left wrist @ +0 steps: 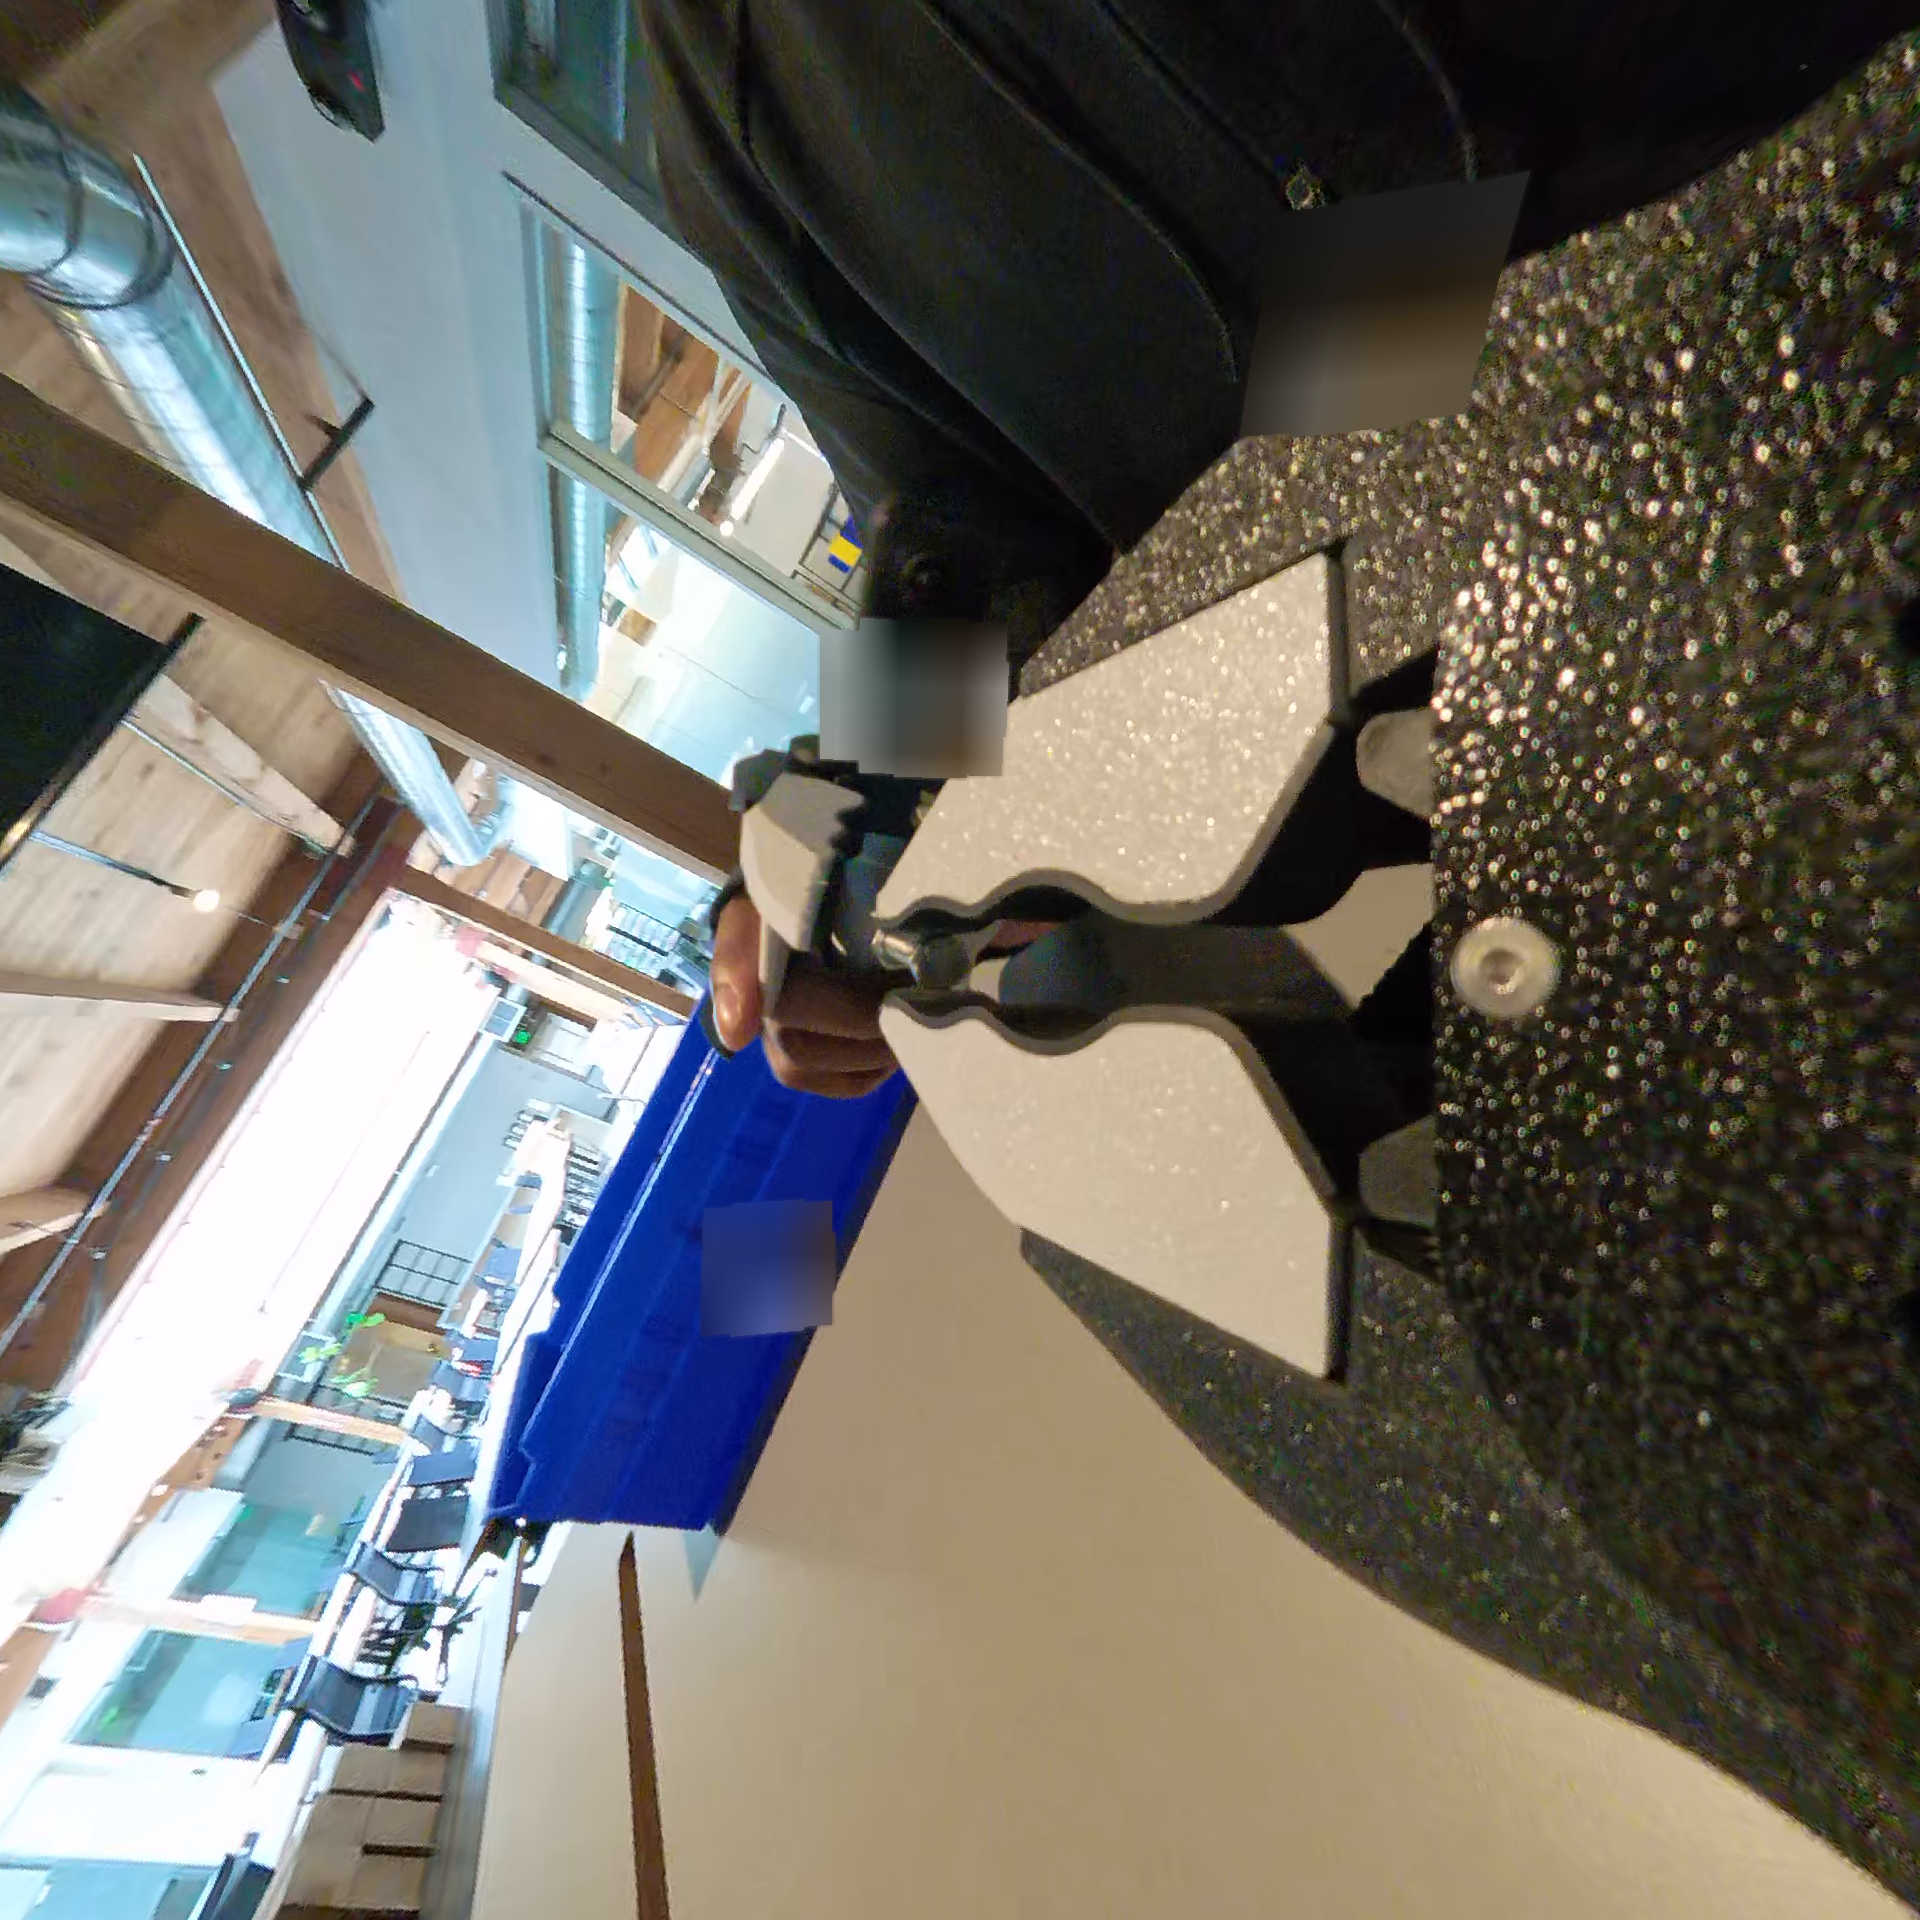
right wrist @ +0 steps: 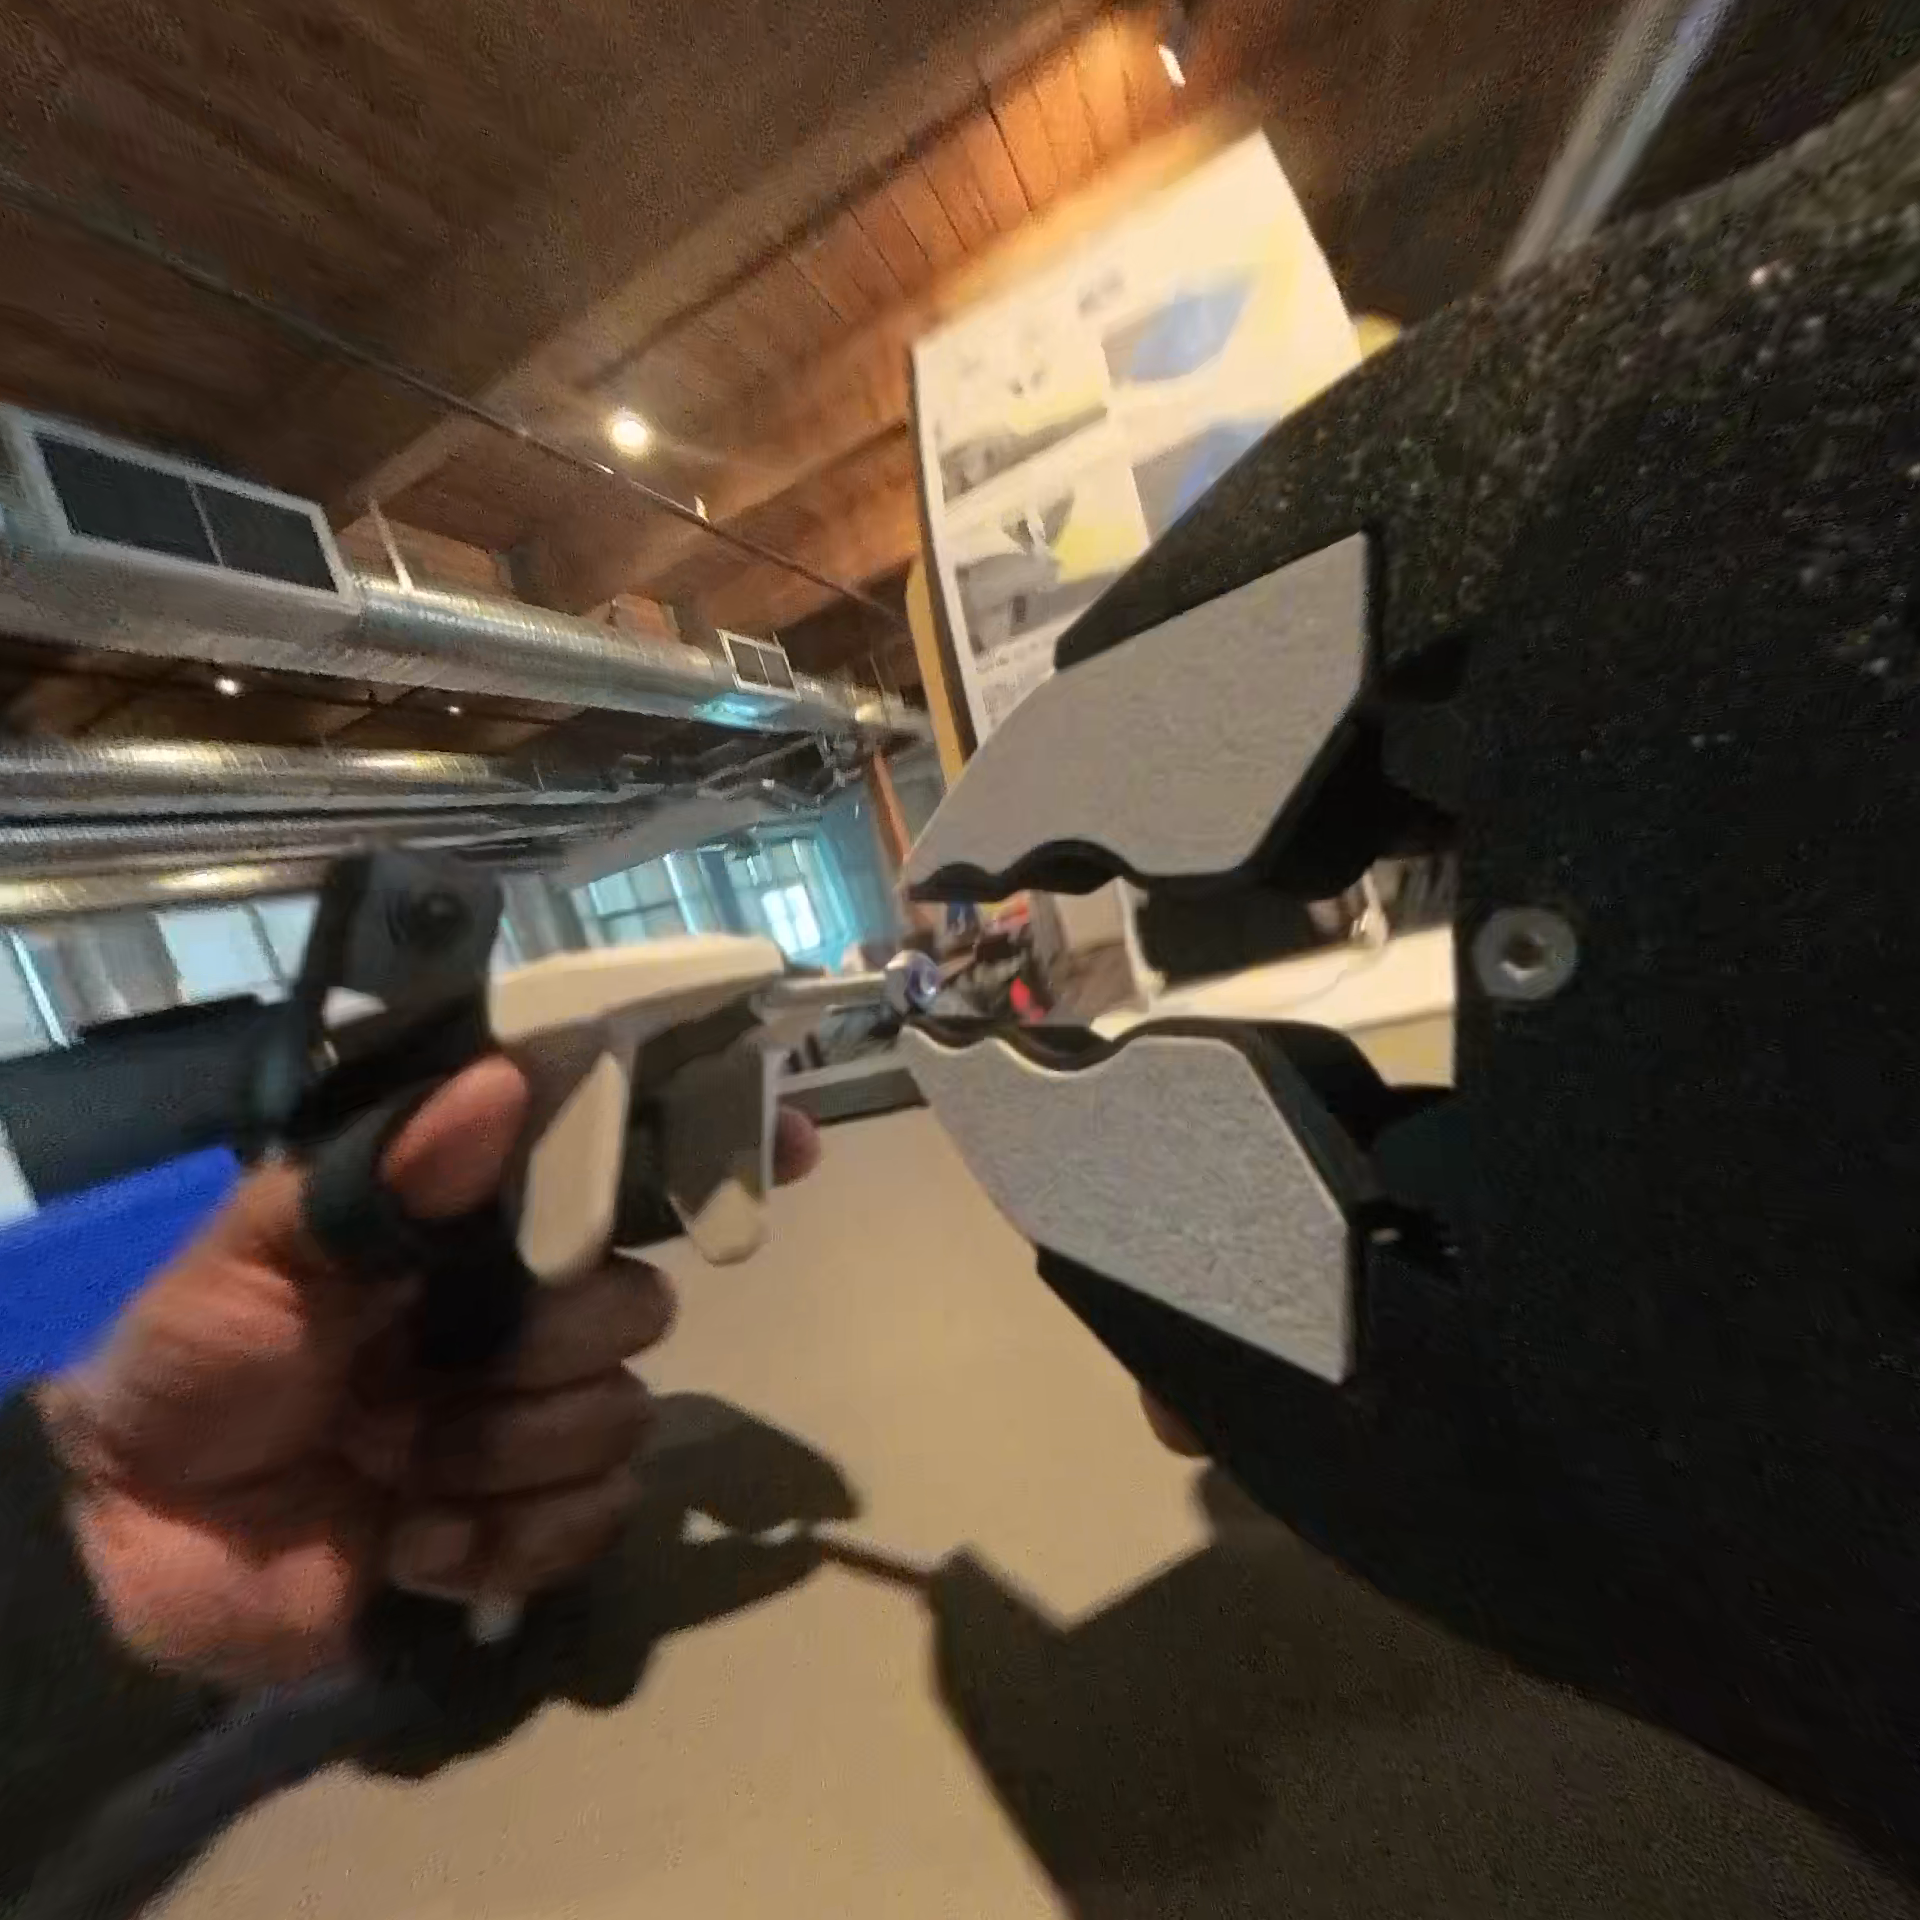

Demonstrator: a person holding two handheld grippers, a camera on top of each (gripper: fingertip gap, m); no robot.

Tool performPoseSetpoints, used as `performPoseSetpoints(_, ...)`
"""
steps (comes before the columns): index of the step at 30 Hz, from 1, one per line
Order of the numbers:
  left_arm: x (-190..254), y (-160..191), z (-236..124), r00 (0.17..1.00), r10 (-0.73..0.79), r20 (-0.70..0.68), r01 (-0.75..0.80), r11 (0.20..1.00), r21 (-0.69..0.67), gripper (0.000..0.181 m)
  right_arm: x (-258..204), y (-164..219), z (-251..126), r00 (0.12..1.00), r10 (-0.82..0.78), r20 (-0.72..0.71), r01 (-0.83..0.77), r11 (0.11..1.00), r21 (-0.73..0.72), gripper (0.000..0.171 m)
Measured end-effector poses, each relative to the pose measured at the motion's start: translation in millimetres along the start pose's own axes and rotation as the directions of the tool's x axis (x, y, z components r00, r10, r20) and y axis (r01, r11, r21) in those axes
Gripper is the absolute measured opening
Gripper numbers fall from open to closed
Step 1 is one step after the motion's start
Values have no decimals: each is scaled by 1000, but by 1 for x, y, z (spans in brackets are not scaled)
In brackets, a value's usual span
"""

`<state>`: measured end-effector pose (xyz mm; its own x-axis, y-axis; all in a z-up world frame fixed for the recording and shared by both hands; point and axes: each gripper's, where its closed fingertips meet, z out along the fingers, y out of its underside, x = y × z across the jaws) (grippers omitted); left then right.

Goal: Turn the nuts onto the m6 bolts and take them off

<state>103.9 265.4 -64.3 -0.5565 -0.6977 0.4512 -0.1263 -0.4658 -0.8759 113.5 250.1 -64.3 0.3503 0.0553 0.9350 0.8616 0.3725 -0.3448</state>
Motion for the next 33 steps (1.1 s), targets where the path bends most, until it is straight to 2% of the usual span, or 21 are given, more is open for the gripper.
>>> performPoseSetpoints(2,0,-4,-2,1000,8,-2,-8,1000,22,10,9,-5,0,964,263,34,-264,964,37,26)
performPoseSetpoints(4,1,-6,-3,1000,26,0,-26,999,32,10,12,-5,2,857,504,107,-510,860,32,32)
performPoseSetpoints(6,2,-7,-3,999,43,-2,-43,998,43,10,11,-6,4,731,657,181,-670,742,13,38)
performPoseSetpoints(10,6,-10,-2,998,69,-10,-68,996,56,10,7,-7,5,532,802,271,-828,560,-28,40)
performPoseSetpoints(14,7,-8,-1,996,88,-11,-88,995,45,10,4,-9,6,358,872,333,-910,405,-82,40)
performPoseSetpoints(16,7,-6,0,995,96,-9,-95,995,33,10,1,-11,6,292,886,359,-930,351,-111,35)
performPoseSetpoints(17,7,-5,1,995,96,-9,-96,995,27,10,0,-11,6,291,886,360,-928,354,-120,27)
performPoseSetpoints(18,7,-4,1,996,93,-9,-93,995,21,10,-1,-9,6,328,877,350,-914,389,-118,16)
performPoseSetpoints(19,5,-3,2,997,82,0,-82,997,14,10,-2,-8,7,399,855,330,-885,454,-105,11)
performPoseSetpoints(21,0,1,2,999,39,18,-39,999,-10,10,-5,-2,7,616,740,269,-751,655,-82,11)
performPoseSetpoints(22,-1,2,3,1000,15,20,-15,1000,-17,10,-7,-1,6,747,622,234,-627,776,-64,11)
performPoseSetpoints(24,-2,4,5,999,-42,17,42,999,-21,10,-9,1,4,959,249,139,-247,968,-28,11)
performPoseSetpoints(25,-3,5,6,998,-58,17,58,998,-21,10,-10,2,3,995,42,86,-40,999,-24,11)
performPoseSetpoints(26,-3,5,6,998,-64,19,64,998,-19,10,-12,2,2,993,-107,53,109,994,-24,11)
performPoseSetpoints(27,-3,4,6,998,-65,17,65,998,-12,10,-14,1,2,987,-154,47,155,988,-16,12)
performPoseSetpoints(28,-2,2,6,998,-62,12,62,998,2,10,-14,-1,1,994,-96,50,96,995,1,19)
performPoseSetpoints(30,0,-4,4,999,-48,3,48,998,42,10,-5,-6,1,987,151,63,-153,988,30,33)
performPoseSetpoints(33,1,-15,-1,1000,-9,5,8,994,105,10,5,-4,4,862,490,126,-495,869,11,48)
